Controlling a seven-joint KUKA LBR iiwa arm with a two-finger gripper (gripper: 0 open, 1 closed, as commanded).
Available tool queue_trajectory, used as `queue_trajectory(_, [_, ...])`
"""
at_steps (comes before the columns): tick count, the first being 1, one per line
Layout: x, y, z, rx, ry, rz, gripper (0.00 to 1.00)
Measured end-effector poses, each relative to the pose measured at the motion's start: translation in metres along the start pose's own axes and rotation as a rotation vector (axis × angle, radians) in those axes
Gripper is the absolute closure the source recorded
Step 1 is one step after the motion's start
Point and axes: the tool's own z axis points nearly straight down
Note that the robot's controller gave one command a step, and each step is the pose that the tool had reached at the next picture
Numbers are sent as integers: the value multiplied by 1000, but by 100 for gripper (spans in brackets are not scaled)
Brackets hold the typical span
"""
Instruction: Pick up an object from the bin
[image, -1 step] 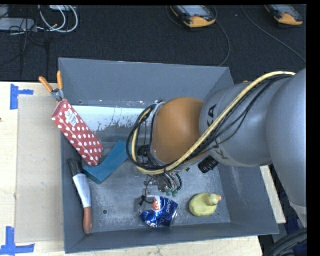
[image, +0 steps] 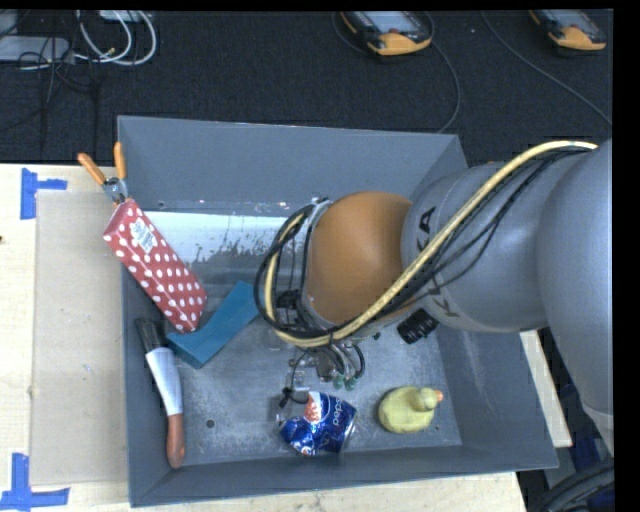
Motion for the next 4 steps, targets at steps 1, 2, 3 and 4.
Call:
queue_trajectory(1, [29, -38, 14, 0, 7, 2, 0])
queue_trajectory(2, [45, -68, 20, 1, 6, -122, 0])
queue_trajectory(3, [35, -81, 51, 0, 8, -21, 0])
queue_trajectory(4, [45, -78, 73, 0, 0, -47, 0])
